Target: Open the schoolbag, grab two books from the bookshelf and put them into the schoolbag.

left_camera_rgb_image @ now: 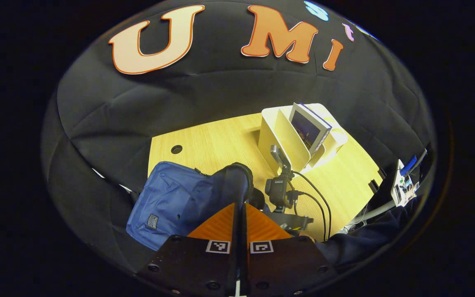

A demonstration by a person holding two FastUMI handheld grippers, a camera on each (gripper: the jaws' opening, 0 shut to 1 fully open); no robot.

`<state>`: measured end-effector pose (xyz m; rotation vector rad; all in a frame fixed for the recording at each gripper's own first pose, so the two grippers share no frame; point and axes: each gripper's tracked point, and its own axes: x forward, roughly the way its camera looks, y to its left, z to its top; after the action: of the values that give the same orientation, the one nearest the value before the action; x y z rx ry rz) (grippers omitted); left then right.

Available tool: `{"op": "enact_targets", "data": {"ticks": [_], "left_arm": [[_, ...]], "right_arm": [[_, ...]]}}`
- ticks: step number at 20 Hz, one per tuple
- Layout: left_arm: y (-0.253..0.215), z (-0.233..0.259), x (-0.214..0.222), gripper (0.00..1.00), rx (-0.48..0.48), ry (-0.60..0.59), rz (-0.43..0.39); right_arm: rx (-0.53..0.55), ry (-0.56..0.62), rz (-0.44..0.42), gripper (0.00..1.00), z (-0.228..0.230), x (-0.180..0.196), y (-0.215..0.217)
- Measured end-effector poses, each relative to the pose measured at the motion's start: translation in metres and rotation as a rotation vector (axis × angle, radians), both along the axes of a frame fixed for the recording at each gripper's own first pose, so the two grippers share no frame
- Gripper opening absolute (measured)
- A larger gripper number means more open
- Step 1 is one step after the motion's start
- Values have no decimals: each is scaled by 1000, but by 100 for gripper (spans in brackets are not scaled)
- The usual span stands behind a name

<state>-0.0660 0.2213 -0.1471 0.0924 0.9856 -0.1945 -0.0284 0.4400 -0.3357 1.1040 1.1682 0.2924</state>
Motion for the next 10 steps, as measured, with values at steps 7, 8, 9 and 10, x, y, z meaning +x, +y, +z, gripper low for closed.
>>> {"op": "enact_targets", "data": {"ticks": [7,8,9,10], "left_arm": [[-3,2,-5,2,-18,3,32],[-4,2,-5,2,-11,2,32],[-3,3,-4,2,-1,-3,29],[-2,5,-6,2,9,-6,30]], "right_arm": [[39,3,-31,42,-9,5,12],[41,1,-33,42,-11,6,15],[48,4,-36,42,-12,7,18],[57,14,-38,43,-14,8,23]]}}
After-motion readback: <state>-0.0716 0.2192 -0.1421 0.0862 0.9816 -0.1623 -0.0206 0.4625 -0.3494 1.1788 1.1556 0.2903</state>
